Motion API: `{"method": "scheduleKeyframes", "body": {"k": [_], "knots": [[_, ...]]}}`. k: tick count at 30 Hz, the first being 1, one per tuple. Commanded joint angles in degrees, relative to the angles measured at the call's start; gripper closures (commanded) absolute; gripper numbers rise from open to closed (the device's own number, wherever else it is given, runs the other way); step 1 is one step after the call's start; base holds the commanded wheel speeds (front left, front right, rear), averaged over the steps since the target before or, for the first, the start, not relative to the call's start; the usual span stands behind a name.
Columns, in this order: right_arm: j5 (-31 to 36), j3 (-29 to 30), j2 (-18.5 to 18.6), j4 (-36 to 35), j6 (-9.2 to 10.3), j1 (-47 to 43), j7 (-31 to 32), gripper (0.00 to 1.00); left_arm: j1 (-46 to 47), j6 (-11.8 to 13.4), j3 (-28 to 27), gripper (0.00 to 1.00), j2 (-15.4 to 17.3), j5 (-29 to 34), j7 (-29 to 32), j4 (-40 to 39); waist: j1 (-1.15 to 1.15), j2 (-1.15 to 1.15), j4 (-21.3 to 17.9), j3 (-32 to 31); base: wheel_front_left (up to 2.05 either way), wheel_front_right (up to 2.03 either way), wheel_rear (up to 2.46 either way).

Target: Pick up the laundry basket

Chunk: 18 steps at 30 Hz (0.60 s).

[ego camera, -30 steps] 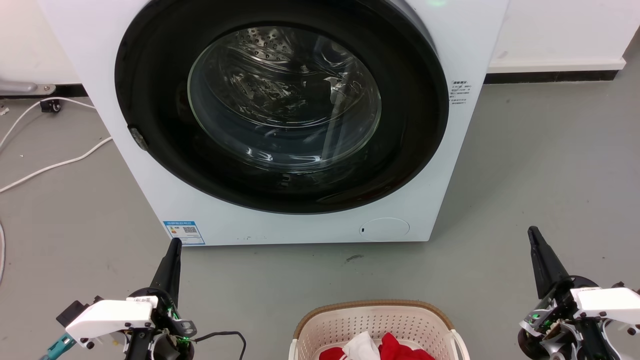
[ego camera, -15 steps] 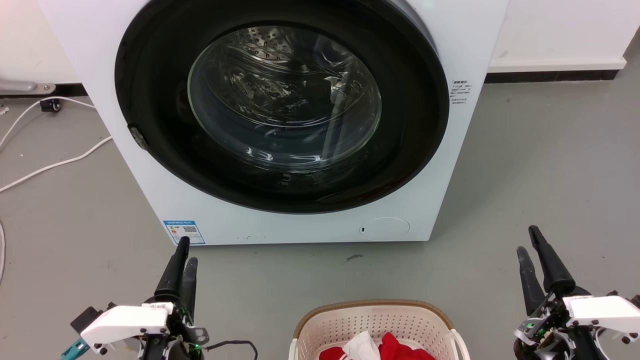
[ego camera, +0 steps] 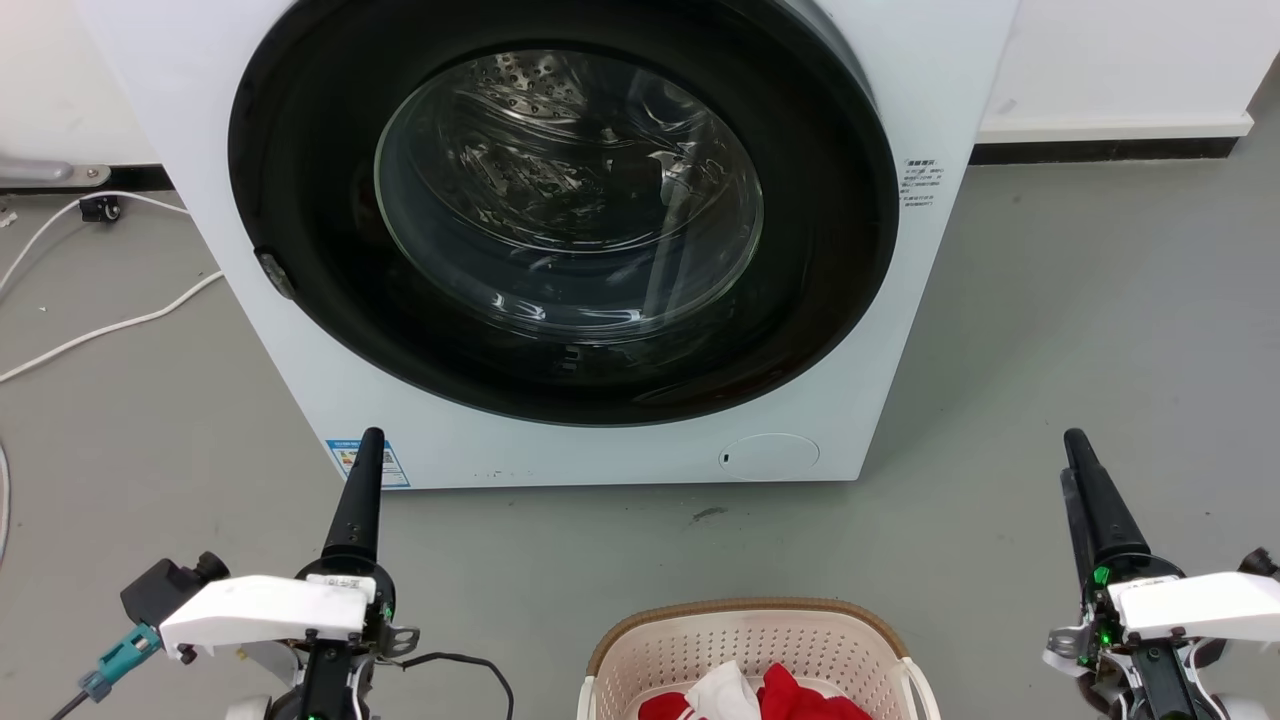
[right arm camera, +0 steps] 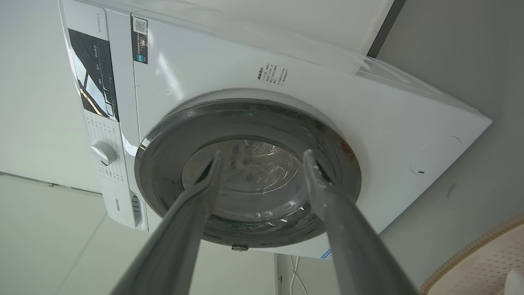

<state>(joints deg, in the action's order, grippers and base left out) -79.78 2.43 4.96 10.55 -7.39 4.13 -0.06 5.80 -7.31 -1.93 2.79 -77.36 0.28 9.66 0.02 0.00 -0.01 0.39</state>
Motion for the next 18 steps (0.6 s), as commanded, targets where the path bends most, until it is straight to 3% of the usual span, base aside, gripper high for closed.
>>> {"method": "scheduleKeyframes", "body": {"k": [1, 18], "knots": [[3.5, 0.2, 0.4, -1.7, -0.04, 1.2, -0.6, 0.0, 1.5, -0.1, 0.2, 0.0, 0.2, 3.1, -0.6, -1.6, -0.01, 0.0, 0.0, 0.0, 0.0, 0.0, 0.0], [30.1, -0.7, -0.4, -5.0, -0.07, -0.2, -3.9, 0.0, 1.4, 1.7, 3.3, 0.0, 0.2, 25.7, -4.2, -3.0, -0.01, 0.0, 0.2, -0.1, 0.0, 0.0, 0.0]]}}
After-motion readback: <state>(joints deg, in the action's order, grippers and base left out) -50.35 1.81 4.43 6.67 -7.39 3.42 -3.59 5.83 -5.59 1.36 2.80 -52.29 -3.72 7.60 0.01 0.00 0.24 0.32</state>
